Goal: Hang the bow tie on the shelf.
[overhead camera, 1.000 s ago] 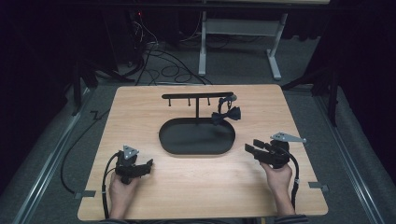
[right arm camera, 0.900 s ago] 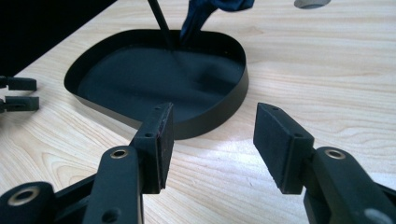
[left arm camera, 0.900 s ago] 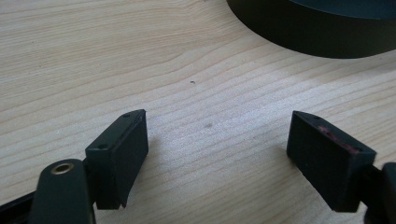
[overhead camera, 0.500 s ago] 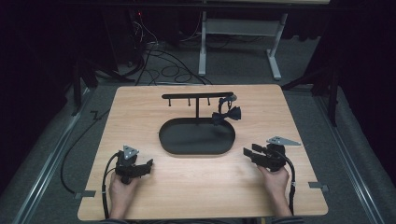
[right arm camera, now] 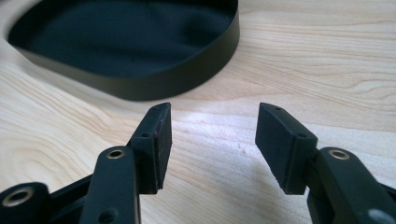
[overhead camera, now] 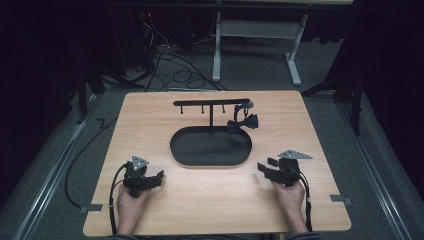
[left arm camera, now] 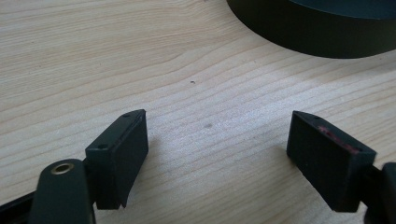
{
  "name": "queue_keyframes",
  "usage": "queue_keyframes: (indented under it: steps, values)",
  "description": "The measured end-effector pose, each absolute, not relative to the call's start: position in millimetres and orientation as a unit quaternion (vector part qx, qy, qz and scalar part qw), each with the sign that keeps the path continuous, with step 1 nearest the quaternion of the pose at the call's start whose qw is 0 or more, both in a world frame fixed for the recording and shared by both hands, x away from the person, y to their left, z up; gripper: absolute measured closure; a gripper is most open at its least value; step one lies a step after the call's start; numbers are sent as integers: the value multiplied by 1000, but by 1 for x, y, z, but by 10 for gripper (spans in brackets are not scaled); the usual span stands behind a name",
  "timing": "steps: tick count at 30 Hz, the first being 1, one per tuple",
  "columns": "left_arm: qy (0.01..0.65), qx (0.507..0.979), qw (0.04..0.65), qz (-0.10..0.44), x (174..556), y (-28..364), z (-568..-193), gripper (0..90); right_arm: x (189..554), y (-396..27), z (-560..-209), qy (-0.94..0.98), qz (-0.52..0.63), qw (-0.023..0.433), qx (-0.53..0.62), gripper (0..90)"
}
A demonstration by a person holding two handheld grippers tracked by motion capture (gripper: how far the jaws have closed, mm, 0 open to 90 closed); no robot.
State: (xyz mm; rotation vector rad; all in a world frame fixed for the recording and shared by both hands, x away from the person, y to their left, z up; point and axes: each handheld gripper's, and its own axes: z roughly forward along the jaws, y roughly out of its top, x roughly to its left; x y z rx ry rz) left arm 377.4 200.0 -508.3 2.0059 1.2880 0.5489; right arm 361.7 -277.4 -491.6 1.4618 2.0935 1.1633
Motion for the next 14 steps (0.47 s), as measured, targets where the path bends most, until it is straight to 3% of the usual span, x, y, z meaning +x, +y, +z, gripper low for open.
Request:
queue_keyframes:
  steps: [10,14]
  values:
    - [495,771,340,210,377,200,-508,212,364,-256,-502,776,334,216,489,445]
    - [495,771,341,211,377,200,-508,211,363,-253,-502,781,334,214,483,433]
